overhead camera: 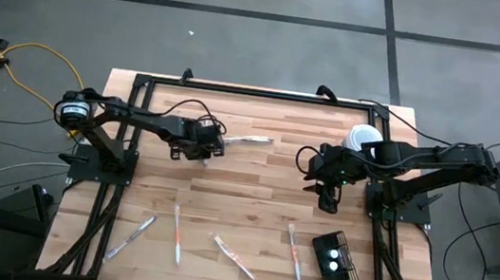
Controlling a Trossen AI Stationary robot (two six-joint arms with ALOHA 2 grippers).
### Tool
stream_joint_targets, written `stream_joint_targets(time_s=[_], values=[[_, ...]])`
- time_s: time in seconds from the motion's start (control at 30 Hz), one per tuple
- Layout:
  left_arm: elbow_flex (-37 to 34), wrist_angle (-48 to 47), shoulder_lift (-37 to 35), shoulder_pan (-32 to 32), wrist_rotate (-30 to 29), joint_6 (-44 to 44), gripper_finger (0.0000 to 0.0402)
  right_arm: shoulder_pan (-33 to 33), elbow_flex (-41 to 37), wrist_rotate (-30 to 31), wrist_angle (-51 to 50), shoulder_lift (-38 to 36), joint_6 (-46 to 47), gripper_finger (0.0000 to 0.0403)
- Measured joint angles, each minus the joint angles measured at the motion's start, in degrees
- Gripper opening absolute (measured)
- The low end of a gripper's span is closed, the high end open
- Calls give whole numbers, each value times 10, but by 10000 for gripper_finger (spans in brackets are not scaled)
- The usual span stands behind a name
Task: Pick & Place toothbrushing station
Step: Put the purple toothbrush into the mesh organizer
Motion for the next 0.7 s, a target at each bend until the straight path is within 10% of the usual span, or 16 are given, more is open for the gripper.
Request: stream_joint_targets(time_s=[0.7], values=[[-1,9,-20,-70,-48,21,35,0,0,0,0,0,0,129]])
